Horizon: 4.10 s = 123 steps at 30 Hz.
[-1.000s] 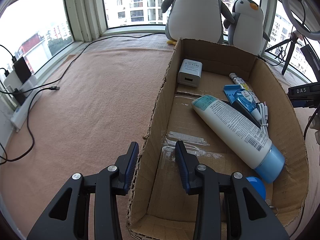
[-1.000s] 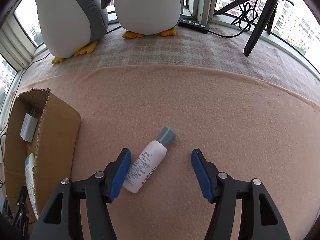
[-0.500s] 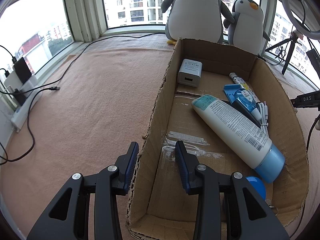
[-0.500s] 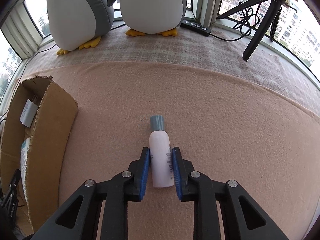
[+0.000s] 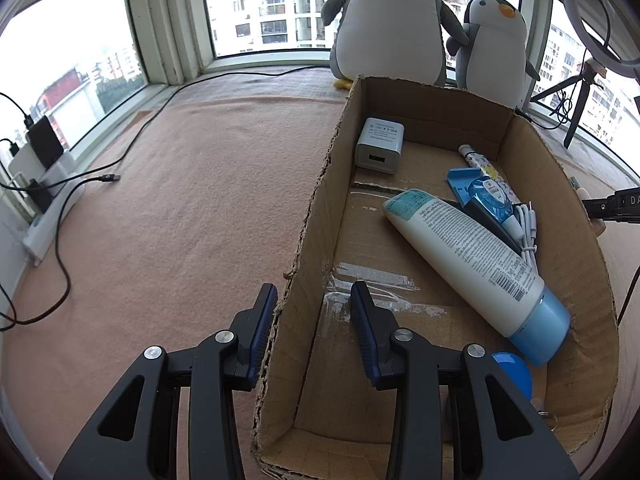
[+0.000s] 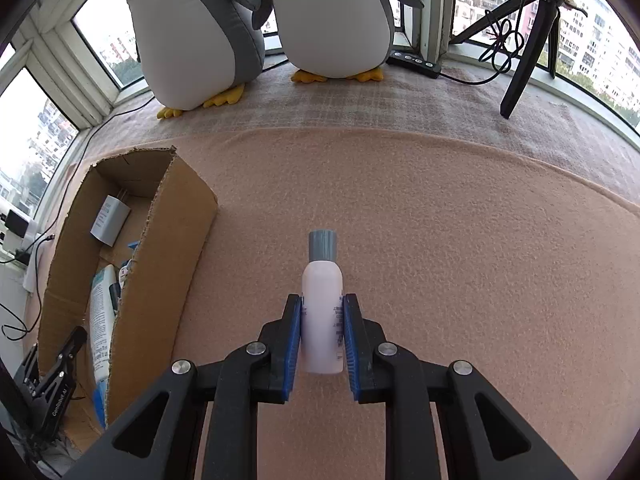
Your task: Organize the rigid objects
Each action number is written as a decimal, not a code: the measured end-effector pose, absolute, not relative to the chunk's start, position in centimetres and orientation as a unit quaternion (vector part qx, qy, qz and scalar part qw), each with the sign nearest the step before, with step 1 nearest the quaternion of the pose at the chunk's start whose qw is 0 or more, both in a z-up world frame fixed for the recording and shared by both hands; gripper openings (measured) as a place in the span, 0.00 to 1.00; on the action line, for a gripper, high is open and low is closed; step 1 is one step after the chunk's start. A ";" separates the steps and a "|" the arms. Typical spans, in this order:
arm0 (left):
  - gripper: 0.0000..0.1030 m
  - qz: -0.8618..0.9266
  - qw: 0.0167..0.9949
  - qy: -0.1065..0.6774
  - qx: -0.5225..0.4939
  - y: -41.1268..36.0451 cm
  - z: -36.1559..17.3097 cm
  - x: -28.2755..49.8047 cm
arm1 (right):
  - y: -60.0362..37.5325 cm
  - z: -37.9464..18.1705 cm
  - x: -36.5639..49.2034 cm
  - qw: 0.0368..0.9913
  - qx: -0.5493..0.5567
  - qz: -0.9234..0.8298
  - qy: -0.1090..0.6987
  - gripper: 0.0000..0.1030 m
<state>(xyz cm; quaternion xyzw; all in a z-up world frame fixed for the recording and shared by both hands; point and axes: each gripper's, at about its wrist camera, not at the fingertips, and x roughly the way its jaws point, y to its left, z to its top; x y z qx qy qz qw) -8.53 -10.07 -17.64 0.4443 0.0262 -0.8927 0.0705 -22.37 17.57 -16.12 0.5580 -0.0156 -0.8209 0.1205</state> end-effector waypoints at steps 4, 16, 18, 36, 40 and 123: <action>0.35 -0.893 0.071 0.026 0.444 -10.1 -17.6 -8.5 | 16.4 -14.2 -21.6 0.142 0.543 -0.827 -0.022 0.18; 0.35 -0.893 0.070 0.026 0.444 -10.1 -17.6 -8.5 | 9.9 -11.0 -19.8 0.236 0.526 -0.817 -0.010 0.18; 0.35 -0.893 0.071 0.026 0.444 -10.1 -17.6 -8.5 | 8.7 -11.1 -19.6 0.250 0.527 -0.812 -0.008 0.18; 0.35 -0.893 0.071 0.025 0.445 -10.1 -17.7 -8.5 | 2.2 -13.2 -20.3 0.283 0.543 -0.789 0.040 0.18; 0.34 -0.893 0.071 0.024 0.445 -10.1 -17.7 -8.5 | 2.3 -13.1 -20.2 0.285 0.539 -0.791 0.043 0.18; 0.78 -0.927 0.077 0.005 0.367 -5.1 -3.6 1.9 | 13.3 -0.5 -1.6 0.182 0.320 -0.928 0.059 0.88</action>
